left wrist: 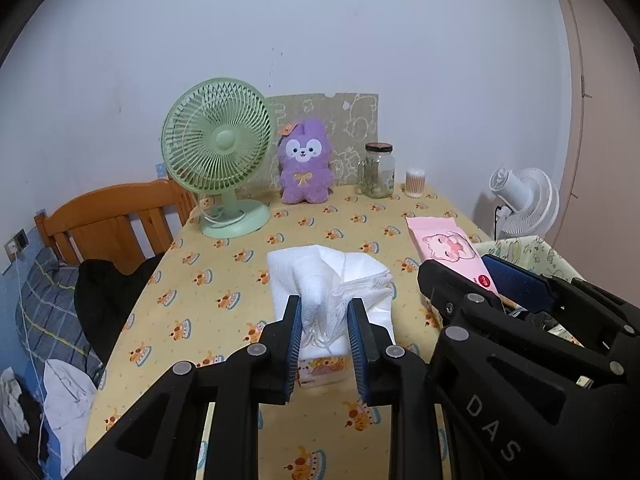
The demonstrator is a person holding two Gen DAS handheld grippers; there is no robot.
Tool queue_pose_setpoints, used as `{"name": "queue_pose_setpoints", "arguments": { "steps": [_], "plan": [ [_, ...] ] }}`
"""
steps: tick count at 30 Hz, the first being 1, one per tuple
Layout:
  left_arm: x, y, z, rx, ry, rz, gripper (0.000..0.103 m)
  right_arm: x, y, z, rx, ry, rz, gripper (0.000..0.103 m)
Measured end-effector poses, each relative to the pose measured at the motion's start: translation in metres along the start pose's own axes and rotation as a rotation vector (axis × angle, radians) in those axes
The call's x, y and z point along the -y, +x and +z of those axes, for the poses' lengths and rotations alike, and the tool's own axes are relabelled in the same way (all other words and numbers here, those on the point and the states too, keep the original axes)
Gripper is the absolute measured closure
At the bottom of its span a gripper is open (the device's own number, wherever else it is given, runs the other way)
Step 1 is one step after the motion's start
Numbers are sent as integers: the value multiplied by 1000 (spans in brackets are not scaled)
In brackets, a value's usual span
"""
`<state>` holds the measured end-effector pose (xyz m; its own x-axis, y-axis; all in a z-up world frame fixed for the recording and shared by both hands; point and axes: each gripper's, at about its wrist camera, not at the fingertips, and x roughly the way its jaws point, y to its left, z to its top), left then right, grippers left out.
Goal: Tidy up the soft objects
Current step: 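Lift the white towel and pink wipe pack and carry them over the box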
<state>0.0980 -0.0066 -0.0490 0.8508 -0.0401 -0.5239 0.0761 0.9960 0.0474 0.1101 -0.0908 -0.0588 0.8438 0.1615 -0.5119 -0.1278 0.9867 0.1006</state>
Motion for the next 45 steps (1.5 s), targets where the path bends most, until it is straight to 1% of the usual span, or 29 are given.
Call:
{"name": "queue_pose_setpoints", "arguments": {
  "steps": [12, 17, 29, 45],
  "plan": [
    [21, -9, 15, 47, 7, 22, 81, 19, -14, 17, 37, -1, 7, 59],
    [31, -4, 19, 47, -7, 5, 81, 29, -14, 22, 47, -14, 0, 59],
    [64, 12, 29, 44, 12, -13, 81, 65, -6, 28, 50, -5, -12, 59],
    [112, 27, 38, 40, 51, -78, 81, 115, -9, 32, 56, 25, -70, 59]
  ]
}}
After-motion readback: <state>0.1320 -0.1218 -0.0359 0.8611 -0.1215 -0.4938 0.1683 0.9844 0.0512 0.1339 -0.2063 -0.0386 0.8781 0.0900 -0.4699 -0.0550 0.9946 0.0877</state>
